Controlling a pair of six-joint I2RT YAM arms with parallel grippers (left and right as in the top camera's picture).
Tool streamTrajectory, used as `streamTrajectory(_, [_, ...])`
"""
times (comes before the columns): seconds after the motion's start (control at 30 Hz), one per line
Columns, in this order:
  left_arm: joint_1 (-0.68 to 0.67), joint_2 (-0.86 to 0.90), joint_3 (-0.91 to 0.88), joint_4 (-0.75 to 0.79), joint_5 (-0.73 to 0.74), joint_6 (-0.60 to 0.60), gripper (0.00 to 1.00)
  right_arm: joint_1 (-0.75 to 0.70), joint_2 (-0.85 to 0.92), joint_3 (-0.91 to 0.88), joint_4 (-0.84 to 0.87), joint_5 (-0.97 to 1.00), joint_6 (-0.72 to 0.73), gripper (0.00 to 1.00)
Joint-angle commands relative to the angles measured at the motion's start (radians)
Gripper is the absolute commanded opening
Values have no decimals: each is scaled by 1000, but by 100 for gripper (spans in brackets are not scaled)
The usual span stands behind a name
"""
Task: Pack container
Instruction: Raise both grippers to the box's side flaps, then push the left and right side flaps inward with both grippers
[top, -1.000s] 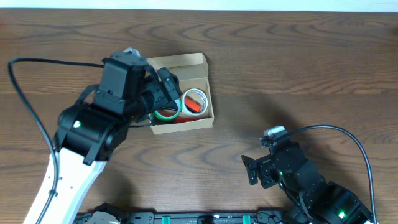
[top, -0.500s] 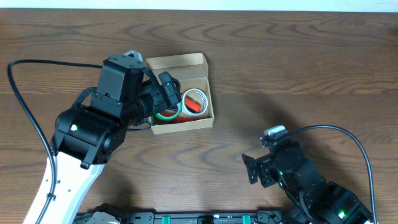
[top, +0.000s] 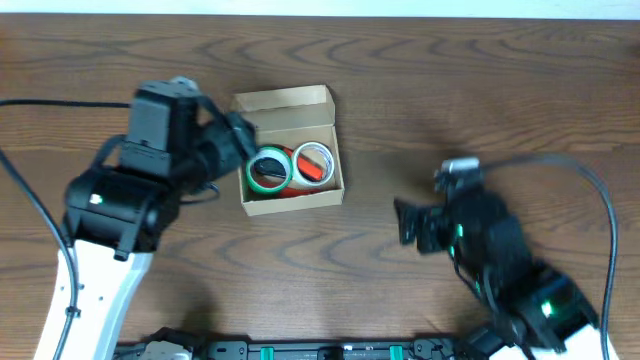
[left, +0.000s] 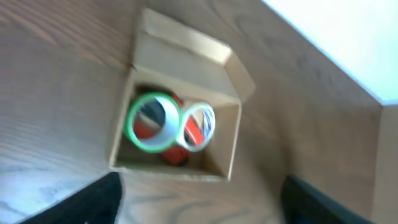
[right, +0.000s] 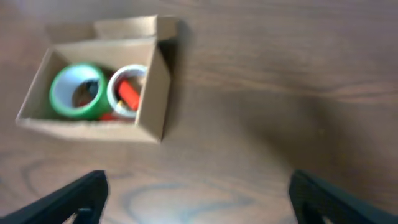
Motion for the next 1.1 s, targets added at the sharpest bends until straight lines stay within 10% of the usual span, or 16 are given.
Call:
streamTrajectory(0.0, [92,22,19,25,27,21,58,-100,137,101,4,-88,16,77])
streamTrajectory(0.13, [186,78,19,73,84,20,10,-193,323,200,25,-158,17,40])
streamTrajectory(0.27, [257,156,19,102,130,20,5,-252,475,263,56,-230,21,1])
streamTrajectory(1.07, [423,668,19,180,445,15,5,-321,983,285,428,-576,326,1])
